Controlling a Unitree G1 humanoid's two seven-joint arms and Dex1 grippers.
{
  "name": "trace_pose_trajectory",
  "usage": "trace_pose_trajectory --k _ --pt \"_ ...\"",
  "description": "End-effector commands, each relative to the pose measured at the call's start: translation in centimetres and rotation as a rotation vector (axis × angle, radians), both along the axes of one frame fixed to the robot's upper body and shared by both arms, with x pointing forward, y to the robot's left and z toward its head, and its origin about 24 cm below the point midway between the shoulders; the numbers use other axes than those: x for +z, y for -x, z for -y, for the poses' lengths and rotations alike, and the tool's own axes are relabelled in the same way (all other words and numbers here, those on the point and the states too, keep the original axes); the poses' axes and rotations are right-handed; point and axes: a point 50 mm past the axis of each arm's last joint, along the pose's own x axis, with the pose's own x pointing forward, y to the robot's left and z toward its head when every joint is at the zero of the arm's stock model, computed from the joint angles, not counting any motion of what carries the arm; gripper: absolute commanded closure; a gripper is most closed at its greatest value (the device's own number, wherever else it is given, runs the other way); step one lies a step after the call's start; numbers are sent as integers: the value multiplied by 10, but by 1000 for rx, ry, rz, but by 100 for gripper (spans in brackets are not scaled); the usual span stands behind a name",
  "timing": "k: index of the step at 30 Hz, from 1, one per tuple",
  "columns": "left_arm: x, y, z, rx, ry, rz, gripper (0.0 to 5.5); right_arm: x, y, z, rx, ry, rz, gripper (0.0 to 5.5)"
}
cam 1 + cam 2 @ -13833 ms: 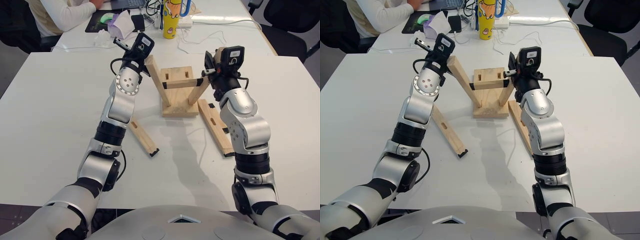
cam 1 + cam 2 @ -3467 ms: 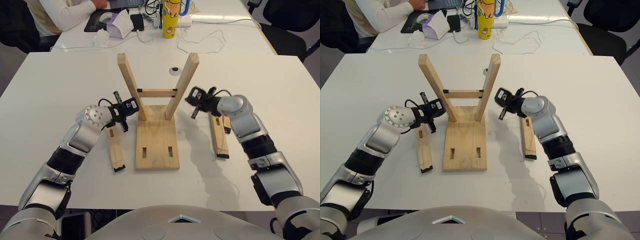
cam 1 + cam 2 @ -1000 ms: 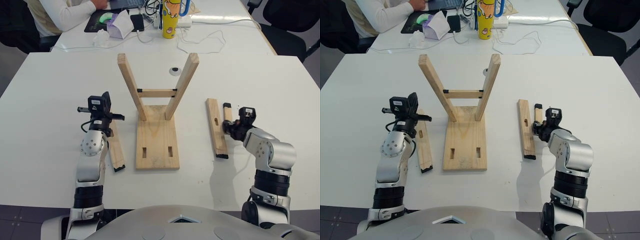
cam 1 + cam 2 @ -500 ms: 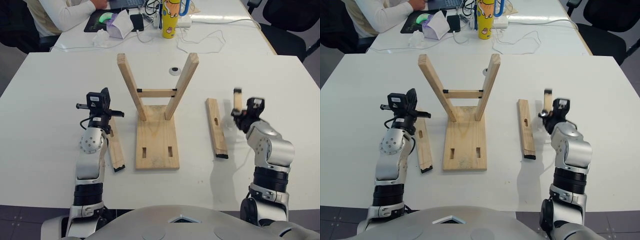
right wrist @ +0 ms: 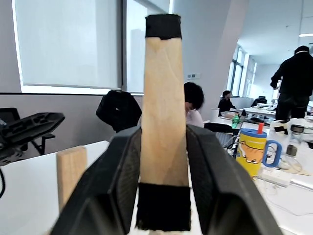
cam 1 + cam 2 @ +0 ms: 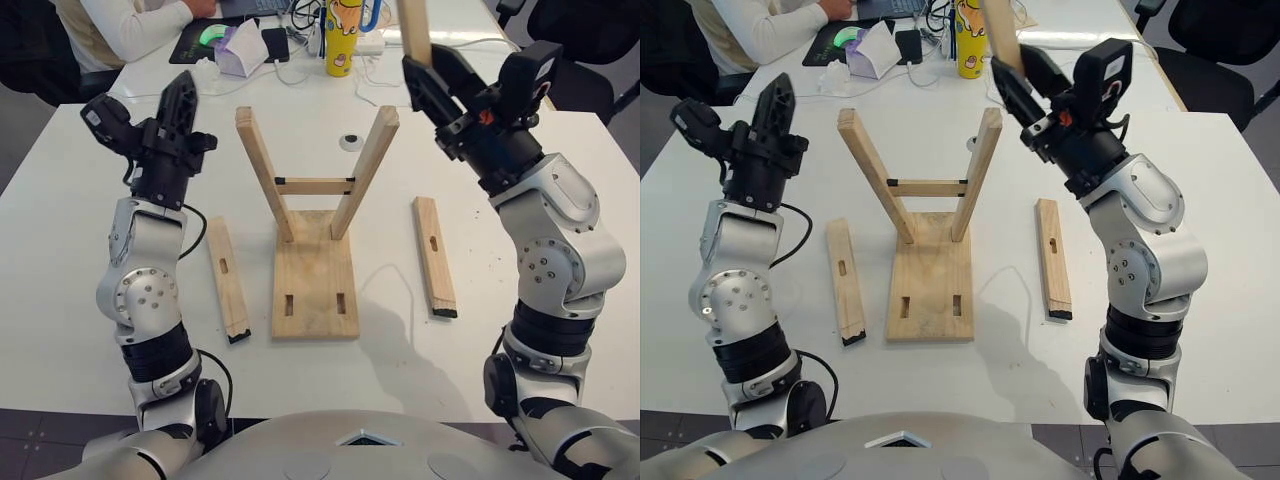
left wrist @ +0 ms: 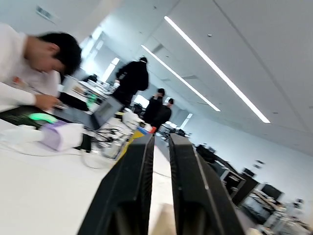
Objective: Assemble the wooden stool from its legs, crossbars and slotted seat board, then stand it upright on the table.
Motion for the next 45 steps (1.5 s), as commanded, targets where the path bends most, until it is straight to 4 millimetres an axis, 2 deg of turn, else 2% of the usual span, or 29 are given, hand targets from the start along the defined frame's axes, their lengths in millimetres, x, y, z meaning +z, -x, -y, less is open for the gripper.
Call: trace_pose_trajectory --k 1,3,8,15,18,37,43,45 --pt "17 24 38 -411 143 21 428 7 5 -15 95 40 16 418" --pt "15 26 42 -466 190 -19 397 2 7 -20 121 89 30 418" --pt "11 27 54 -528 164 -86 325 -10 14 -32 213 258 95 418" --pt "13 27 56 -533 199 -94 223 -14 16 -35 234 327 150 418" --pt "17 25 55 -524 219 -78 219 -20 17 -35 250 369 158 418" --pt "12 21 48 -449 191 -95 495 -20 17 -35 240 339 141 418" --pt "13 22 37 -411 157 -83 507 -11 16 -33 266 252 82 418" --pt "14 21 30 -392 145 -80 507 -4 14 -29 262 194 58 367"
